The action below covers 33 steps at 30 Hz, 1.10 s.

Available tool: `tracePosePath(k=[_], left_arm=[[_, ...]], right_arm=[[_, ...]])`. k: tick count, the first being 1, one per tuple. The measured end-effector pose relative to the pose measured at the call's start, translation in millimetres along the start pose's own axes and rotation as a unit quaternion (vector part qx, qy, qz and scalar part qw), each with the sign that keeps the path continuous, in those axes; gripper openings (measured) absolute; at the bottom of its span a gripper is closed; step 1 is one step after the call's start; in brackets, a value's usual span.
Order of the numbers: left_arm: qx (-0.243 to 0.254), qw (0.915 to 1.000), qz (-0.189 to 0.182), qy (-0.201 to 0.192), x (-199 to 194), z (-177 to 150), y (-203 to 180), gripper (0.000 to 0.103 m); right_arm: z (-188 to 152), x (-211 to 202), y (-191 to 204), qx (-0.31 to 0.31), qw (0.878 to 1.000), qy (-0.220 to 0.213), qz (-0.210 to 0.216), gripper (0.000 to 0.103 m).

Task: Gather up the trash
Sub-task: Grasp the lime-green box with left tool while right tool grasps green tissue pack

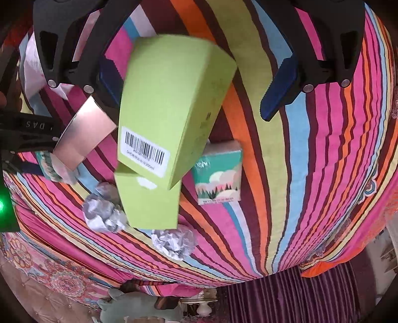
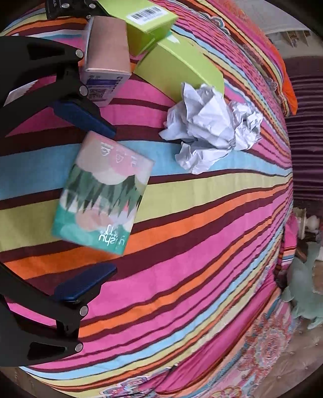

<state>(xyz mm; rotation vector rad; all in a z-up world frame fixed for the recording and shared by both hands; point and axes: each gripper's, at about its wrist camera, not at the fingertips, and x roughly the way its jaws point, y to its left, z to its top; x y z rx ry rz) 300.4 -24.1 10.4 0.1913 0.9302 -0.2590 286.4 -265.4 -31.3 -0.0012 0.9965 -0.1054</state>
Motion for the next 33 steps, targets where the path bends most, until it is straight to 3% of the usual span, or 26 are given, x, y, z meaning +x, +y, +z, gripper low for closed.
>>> tracePosePath(k=[2,3,4,6,8,17,26,33], left_arm=[[-0.014,0.9995,-0.021,0.016,5.1,0.9,4.4,0.081],[-0.020,0.9991,-0.030,0.022,7.2,0.1,6.2,0.060],[-0.027,0.9984,-0.037,0.032,10.0,-2.0,8.8,0.055],[-0.039,0.9977,-0.046,0.032,9.9,-5.0,13.2,0.055],[-0.052,0.9971,-0.046,0.031,9.1,-7.9,17.5,0.054],[-0.109,0.9927,-0.047,0.021,-14.1,-20.3,33.8,0.054],[-0.132,0.9903,-0.042,0.014,-51.7,-41.4,42.2,0.054],[-0.125,0.9917,-0.032,0.005,-79.4,-65.2,38.4,0.054]], right_arm=[[1.4,1.7,-0.8,0.005,1.000,0.005,0.003,0.095],[1.8,2.3,-1.5,0.008,1.000,0.008,0.005,0.095],[1.7,2.2,-2.2,0.010,1.000,0.011,0.007,0.093],[1.3,-0.9,-1.2,0.005,1.000,0.008,0.014,0.081],[1.2,-2.8,1.7,-0.004,1.000,0.007,0.009,0.077],[-5.0,-17.7,-5.1,0.011,1.000,0.002,0.008,0.076],[-11.8,-50.4,-16.8,0.024,1.000,-0.014,-0.001,0.076],[-31.6,-73.3,-24.6,0.038,0.999,-0.016,0.015,0.076]])
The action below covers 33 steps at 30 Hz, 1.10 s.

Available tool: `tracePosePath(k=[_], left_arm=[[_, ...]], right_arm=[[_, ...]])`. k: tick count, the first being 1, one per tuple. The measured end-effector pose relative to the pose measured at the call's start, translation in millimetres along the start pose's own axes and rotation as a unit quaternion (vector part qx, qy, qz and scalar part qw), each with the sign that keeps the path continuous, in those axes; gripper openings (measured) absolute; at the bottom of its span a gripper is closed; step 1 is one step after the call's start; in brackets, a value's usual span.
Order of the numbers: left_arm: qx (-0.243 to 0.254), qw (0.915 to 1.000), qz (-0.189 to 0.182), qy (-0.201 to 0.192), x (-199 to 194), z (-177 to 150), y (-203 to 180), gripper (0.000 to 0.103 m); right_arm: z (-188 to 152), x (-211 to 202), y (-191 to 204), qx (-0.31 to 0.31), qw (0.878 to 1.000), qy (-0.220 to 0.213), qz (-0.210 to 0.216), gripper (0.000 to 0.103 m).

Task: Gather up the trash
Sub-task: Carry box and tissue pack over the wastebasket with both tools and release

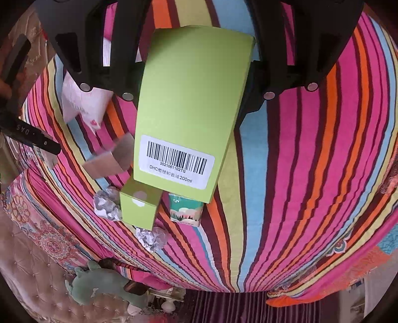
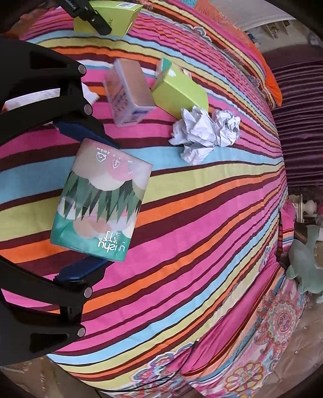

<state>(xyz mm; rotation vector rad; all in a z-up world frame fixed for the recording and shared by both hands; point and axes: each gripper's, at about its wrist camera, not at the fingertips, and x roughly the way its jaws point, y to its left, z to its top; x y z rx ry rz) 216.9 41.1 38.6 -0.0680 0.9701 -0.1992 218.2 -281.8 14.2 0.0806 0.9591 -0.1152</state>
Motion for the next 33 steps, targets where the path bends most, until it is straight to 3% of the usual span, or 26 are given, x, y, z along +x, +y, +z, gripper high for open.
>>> tracePosePath(k=[12,15,18,23,26,29,33], left_arm=[[0.006,0.9998,-0.003,-0.018,-58.9,-63.6,-2.5,0.054],[0.003,0.9989,-0.031,-0.036,-83.8,-98.8,-8.8,0.054],[0.006,0.9985,-0.047,-0.028,-98.4,-132.1,-17.9,0.054],[0.000,0.9977,-0.066,0.017,-102.1,-189.7,-32.9,0.054],[-0.011,0.9961,-0.072,0.051,-89.4,-213.1,-35.1,0.054],[-0.031,0.9898,-0.075,0.117,-62.3,-235.4,-35.2,0.054],[-0.040,0.9755,-0.090,0.197,-29.1,-255.3,-40.1,0.054]], right_arm=[[-63.6,-56.4,-6.0,0.032,0.998,-0.017,0.057,0.076],[-88.4,-73.0,-6.2,0.044,0.995,-0.016,0.086,0.076],[-114.8,-89.7,-3.3,0.044,0.994,-0.011,0.104,0.076],[-168.7,-96.6,10.3,0.029,0.992,0.033,0.119,0.076],[-204.5,-81.9,17.9,0.018,0.989,0.089,0.119,0.076],[-224.1,-61.9,19.1,0.032,0.981,0.144,0.122,0.076],[-244.2,-31.7,21.0,0.064,0.963,0.219,0.142,0.076]])
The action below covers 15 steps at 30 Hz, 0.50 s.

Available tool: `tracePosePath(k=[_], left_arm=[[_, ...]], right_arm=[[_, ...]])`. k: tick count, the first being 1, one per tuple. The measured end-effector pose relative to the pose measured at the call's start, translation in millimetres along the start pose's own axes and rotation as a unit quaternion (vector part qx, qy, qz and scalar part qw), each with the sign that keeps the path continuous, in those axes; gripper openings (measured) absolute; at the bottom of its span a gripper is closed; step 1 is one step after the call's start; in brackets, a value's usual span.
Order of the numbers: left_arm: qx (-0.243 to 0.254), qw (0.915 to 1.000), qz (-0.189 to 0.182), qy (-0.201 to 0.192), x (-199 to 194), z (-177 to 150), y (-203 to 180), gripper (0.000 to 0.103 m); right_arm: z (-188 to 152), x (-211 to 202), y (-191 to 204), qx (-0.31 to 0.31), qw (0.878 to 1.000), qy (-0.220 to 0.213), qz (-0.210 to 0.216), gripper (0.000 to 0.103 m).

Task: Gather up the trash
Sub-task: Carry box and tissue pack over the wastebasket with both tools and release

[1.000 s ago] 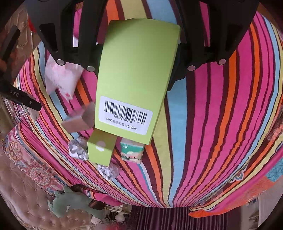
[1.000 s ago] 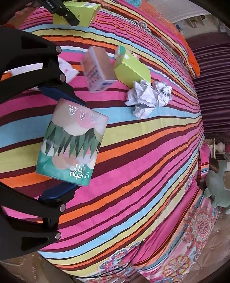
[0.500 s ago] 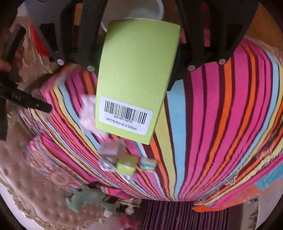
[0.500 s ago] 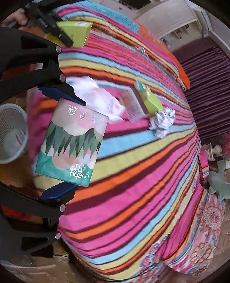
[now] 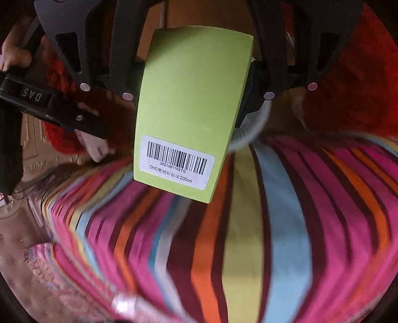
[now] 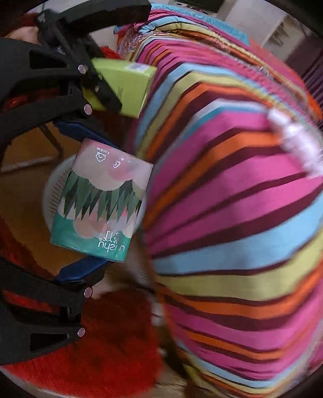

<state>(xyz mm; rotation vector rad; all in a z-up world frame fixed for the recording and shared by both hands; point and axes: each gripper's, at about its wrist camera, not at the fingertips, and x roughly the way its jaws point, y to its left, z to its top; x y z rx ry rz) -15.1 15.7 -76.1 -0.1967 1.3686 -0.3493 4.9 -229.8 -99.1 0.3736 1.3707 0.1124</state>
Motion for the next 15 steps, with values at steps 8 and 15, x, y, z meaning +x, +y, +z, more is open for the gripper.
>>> tracePosePath(k=[8,15], left_arm=[[-0.044,0.9852,0.022,0.164,77.3,-12.4,16.6,0.054],[-0.074,0.9688,0.032,0.234,113.8,-25.7,26.9,0.054]], right_arm=[[-4.5,55.1,-11.4,0.058,0.991,0.119,0.028,0.076],[-25.8,87.4,-22.1,0.116,0.976,0.176,0.045,0.076]])
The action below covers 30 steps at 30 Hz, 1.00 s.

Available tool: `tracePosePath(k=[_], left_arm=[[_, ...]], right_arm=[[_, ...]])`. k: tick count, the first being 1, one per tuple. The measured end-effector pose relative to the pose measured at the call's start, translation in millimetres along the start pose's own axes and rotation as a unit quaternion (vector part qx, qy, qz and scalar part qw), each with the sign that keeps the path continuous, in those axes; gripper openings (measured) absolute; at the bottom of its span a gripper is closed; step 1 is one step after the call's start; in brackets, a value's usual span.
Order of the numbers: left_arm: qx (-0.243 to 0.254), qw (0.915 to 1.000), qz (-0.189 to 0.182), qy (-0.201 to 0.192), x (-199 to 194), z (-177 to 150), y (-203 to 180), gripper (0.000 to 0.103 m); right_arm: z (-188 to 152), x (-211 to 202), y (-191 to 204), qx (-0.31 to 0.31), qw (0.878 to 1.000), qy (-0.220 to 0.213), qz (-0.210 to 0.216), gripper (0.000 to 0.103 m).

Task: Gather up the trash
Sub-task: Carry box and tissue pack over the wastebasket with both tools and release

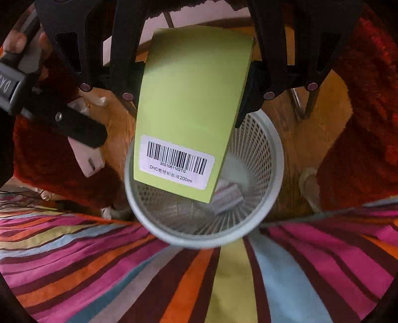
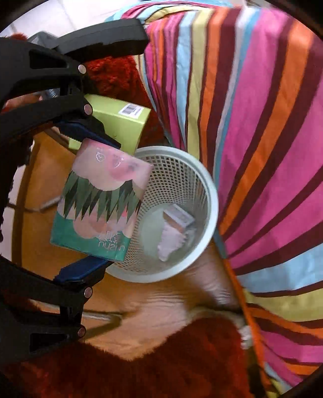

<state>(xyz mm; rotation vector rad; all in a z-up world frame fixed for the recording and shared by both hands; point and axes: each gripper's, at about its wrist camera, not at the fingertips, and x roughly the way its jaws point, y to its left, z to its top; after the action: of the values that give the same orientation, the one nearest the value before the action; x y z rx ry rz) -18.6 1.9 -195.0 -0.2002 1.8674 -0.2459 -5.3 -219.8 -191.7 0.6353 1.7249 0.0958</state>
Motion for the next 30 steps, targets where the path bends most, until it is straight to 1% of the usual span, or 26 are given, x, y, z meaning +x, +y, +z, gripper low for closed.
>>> tracePosePath(k=[2,6,8,11,14,18,24,28,29,30], left_arm=[[-0.004,0.9999,0.003,0.016,7.9,-0.8,0.5,0.054],[-0.013,0.9992,0.006,0.038,19.6,2.0,6.3,0.054],[-0.021,0.9986,0.008,0.048,24.8,2.4,8.1,0.054],[-0.032,0.9976,0.010,0.061,34.6,3.7,11.4,0.054],[-0.036,0.9969,0.012,0.069,41.0,4.6,13.2,0.054],[-0.038,0.9962,0.014,0.077,44.4,3.6,17.0,0.054],[-0.043,0.9955,0.006,0.085,47.4,6.1,19.4,0.055],[-0.049,0.9945,0.007,0.093,50.6,5.8,19.5,0.056],[-0.051,0.9942,0.012,0.094,51.1,5.7,19.6,0.059],[-0.055,0.9937,0.020,0.096,51.4,5.7,21.0,0.073]], right_arm=[[0.2,8.9,-3.2,0.012,1.000,0.012,0.003,0.076],[3.5,29.3,-6.5,0.027,0.999,0.043,-0.006,0.076],[5.5,35.6,-9.3,0.031,0.998,0.051,-0.014,0.076],[7.8,44.8,-12.1,0.034,0.998,0.059,-0.016,0.076],[8.6,55.1,-18.6,0.048,0.996,0.076,-0.013,0.076],[12.7,68.2,-25.7,0.064,0.994,0.085,-0.014,0.076],[14.1,71.4,-29.9,0.072,0.994,0.082,-0.009,0.076],[13.7,71.4,-30.8,0.076,0.994,0.084,-0.003,0.077],[13.9,71.2,-30.6,0.079,0.993,0.086,-0.002,0.077],[13.4,73.1,-31.8,0.082,0.992,0.090,-0.001,0.078]])
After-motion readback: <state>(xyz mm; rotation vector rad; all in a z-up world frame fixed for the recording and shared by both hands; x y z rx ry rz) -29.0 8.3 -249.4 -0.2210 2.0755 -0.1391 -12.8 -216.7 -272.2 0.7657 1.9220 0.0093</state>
